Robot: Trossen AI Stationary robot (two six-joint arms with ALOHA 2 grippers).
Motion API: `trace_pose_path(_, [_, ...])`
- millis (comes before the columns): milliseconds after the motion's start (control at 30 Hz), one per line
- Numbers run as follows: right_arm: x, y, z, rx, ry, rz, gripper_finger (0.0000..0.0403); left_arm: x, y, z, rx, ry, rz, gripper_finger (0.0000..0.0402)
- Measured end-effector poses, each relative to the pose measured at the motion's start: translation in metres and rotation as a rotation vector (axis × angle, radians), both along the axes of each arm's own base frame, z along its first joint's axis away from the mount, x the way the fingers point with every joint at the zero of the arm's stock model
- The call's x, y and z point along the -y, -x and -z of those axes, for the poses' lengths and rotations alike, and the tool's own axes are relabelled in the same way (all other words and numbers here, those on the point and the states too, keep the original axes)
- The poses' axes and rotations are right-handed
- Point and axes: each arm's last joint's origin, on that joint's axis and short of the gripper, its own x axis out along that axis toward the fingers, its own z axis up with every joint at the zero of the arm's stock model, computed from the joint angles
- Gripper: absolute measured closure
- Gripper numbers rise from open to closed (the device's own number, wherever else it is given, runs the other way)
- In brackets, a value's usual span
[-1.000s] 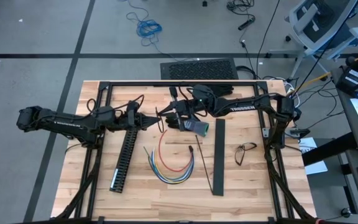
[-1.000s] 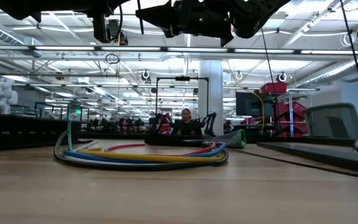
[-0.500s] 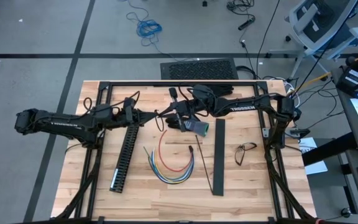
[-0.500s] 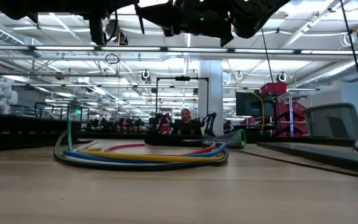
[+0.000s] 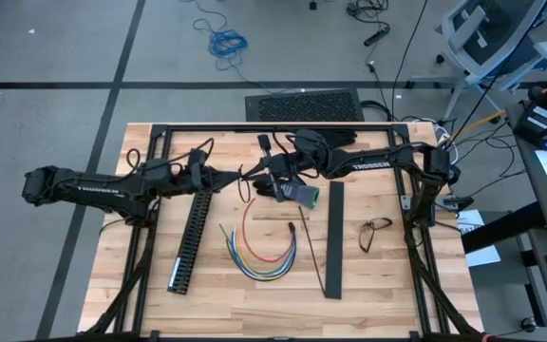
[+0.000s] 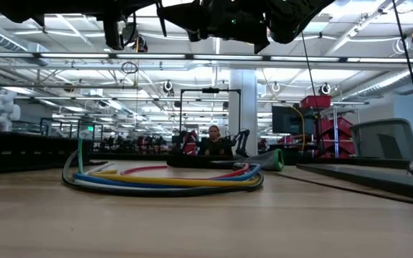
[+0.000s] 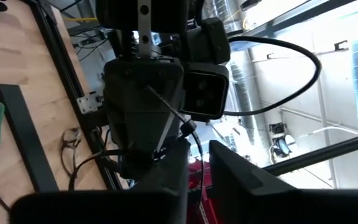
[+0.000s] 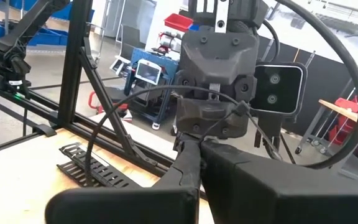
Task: Ziptie cables
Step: Prepare the black zip tie
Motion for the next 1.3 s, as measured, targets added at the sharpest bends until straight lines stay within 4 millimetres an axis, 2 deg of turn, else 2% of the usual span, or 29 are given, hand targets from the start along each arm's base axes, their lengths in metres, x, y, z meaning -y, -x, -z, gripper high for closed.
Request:
trace_pose_path(233, [0.000, 0.000, 0.000, -0.001, 0.000, 0.000, 0.0403, 0.001, 0.000, -0.003, 0.028, 0.013, 0.023, 0.0269])
trace_pose_path(433, [0.000, 0.000, 0.000, 0.000, 0.000, 0.001, 0.0403, 0.003, 0.000, -0.003, 0.035, 0.035, 0.088, 0.0241])
trace_pose_path(933, [0.001, 0.000, 0.000, 0.000, 0.000, 0.003, 0.0403, 0.006, 0.000, -0.003, 0.033, -0.009, 0.156, 0.0237])
trace_pose_path(1100, [0.002, 0.001, 0.000, 0.000, 0.000, 0.005, 0.0403, 0.006, 0.000, 0.001, -0.017, -0.029, 0.157, 0.0237])
trace_pose_path(1233, [0.004, 0.001, 0.000, 0.000, 0.000, 0.012, 0.0403, 0.006, 0.009, 0.004, -0.086, -0.064, 0.151, 0.0237])
trace_pose_path(1300, [0.006, 0.001, -0.001, 0.004, -0.001, 0.016, 0.0403, 0.005, 0.017, 0.001, -0.087, -0.085, 0.087, 0.0237])
